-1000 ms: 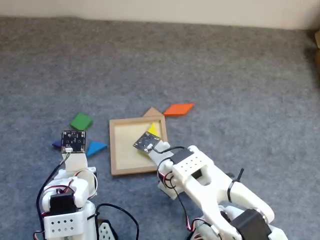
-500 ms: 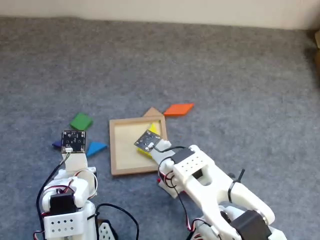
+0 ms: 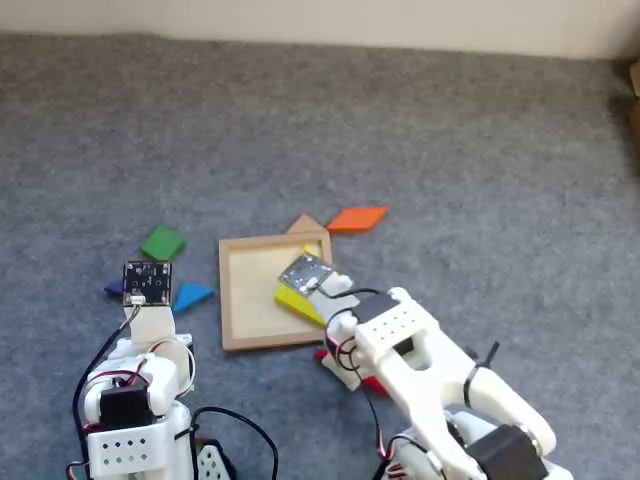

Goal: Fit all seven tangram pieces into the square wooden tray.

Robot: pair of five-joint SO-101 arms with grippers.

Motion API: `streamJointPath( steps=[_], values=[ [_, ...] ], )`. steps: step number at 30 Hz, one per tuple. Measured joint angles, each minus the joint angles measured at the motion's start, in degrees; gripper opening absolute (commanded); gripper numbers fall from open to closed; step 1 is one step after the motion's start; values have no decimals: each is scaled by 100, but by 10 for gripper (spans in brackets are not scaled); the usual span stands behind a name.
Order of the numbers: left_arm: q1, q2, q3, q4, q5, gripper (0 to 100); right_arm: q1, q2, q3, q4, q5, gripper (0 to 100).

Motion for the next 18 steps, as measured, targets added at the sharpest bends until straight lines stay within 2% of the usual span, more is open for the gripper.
streamJointPath(
  steps=[8, 18],
  values=[
    [0, 0, 0, 0, 0, 13, 149, -985, 18, 123, -18, 163],
    [0, 0, 0, 0, 0, 13, 185, -1125, -211, 132, -18, 163]
  ],
)
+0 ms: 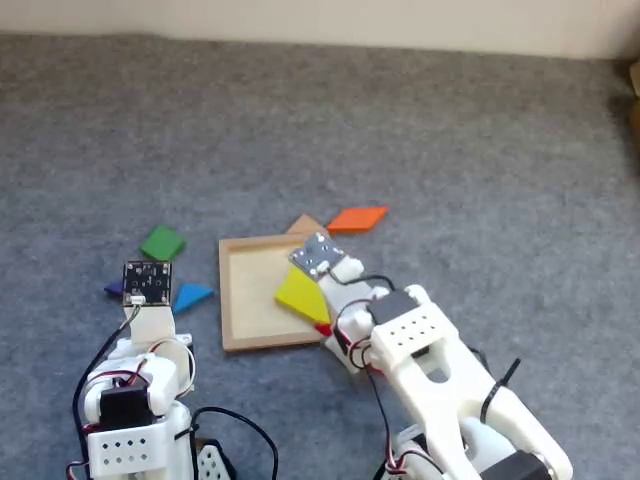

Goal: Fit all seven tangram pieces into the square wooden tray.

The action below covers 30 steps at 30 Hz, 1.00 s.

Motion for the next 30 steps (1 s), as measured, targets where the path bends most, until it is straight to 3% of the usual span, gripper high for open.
streamJointPath(
  steps=[6, 12, 24, 30],
  values=[
    [0, 0, 0, 0, 0, 13, -176, 0, -668, 0, 9, 163],
    [0, 0, 0, 0, 0, 13, -686, 0, -1125, -97, 712, 163],
    [0, 0, 0, 0, 0, 13, -1486, 580, -932, -2277, 1767, 164],
    [0, 0, 0, 0, 0, 13, -1618, 1213, -923, -2523, 1767, 166]
  ],
)
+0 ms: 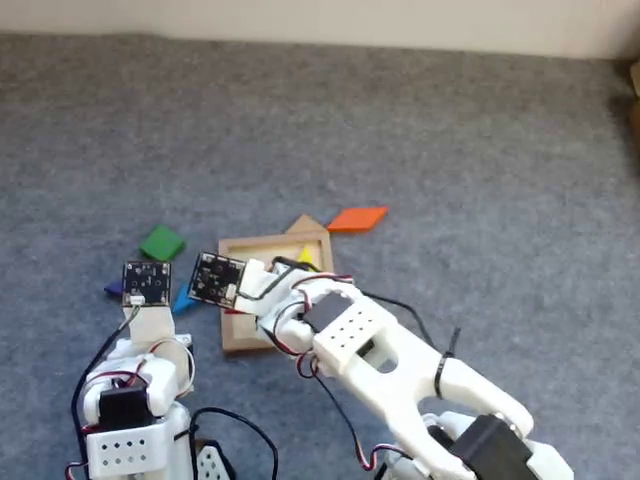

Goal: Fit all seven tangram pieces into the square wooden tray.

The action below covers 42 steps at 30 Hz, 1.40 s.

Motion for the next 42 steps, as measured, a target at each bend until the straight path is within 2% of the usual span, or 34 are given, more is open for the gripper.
streamJointPath(
  steps=[8, 15, 29, 31, 37, 42],
  values=[
    [0, 0, 0, 0, 0, 13, -35, 26, 9, -9, 0, 170],
    [0, 0, 0, 0, 0, 13, -35, 26, 9, 273, 0, 315],
    [0, 0, 0, 0, 0, 13, -202, 26, 9, 949, 0, 315],
    [0, 0, 0, 0, 0, 13, -202, 26, 9, 1143, 0, 275],
    [0, 0, 0, 0, 0, 13, 97, -26, 0, 1442, -114, 37],
    [0, 0, 0, 0, 0, 13, 440, -580, -18, 1442, -738, 5]
  ],
)
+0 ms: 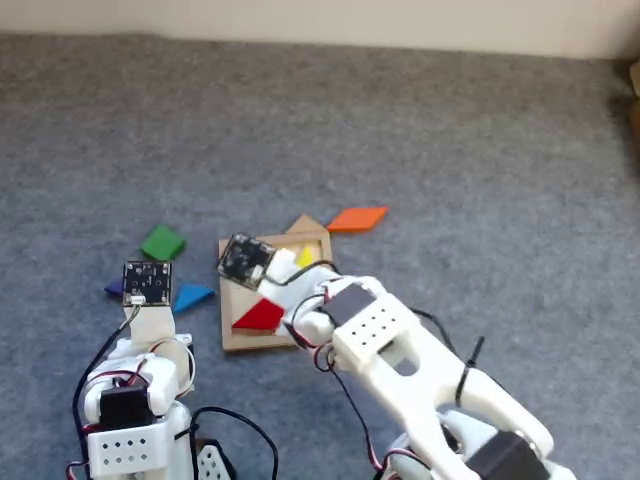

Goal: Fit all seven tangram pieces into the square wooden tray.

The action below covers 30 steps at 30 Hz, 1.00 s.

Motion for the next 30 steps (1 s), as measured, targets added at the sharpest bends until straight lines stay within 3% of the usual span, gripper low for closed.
streamJointPath(
  steps=[4, 8, 17, 30],
  values=[
    [0, 0, 0, 0, 0, 13, 105, -193, 0, -62, -97, 5],
    [0, 0, 0, 0, 0, 13, 123, -149, 9, -765, -97, 5],
    [0, 0, 0, 0, 0, 13, 114, 993, 176, -1670, -105, 5],
    [0, 0, 0, 0, 0, 13, -220, 695, 229, -1169, 413, 5]
  ],
)
